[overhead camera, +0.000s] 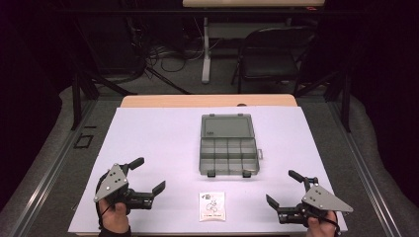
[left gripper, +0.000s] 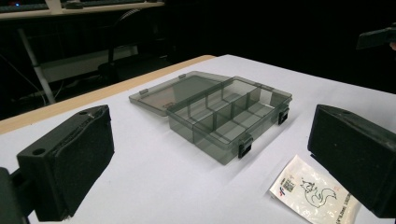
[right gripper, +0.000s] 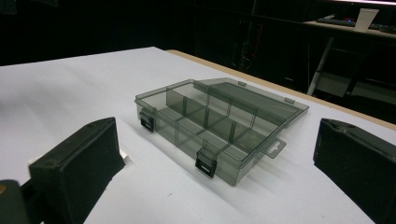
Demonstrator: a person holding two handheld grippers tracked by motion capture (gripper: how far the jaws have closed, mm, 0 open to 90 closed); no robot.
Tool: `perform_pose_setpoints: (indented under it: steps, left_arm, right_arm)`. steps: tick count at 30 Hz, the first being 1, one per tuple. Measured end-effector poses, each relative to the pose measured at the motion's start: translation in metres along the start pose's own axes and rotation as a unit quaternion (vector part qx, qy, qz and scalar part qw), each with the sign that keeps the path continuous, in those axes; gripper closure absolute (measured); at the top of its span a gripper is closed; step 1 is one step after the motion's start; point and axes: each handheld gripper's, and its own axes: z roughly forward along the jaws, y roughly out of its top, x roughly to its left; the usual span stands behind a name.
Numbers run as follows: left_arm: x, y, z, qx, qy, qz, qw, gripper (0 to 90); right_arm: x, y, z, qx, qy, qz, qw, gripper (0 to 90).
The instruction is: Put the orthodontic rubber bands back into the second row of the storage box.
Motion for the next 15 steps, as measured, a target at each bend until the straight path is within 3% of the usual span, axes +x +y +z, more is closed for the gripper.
perform_pose_setpoints:
  steps: [8,15]
  left_arm:
    - [0.0003,-0.0003,0.0011,0.003,-0.003,-0.002,1.0000,0.5]
    - [0.0029,-0.0003,0.0051,0.015,-0.022,-0.026,0.9993,0.5]
  right_arm:
    - [0.0003,0.0006,-0.0008,0.004,0.003,-0.001,1.0000,0.1]
    - [0.0004,0.0007,-0.0015,0.004,0.002,-0.001,1.0000,0.2]
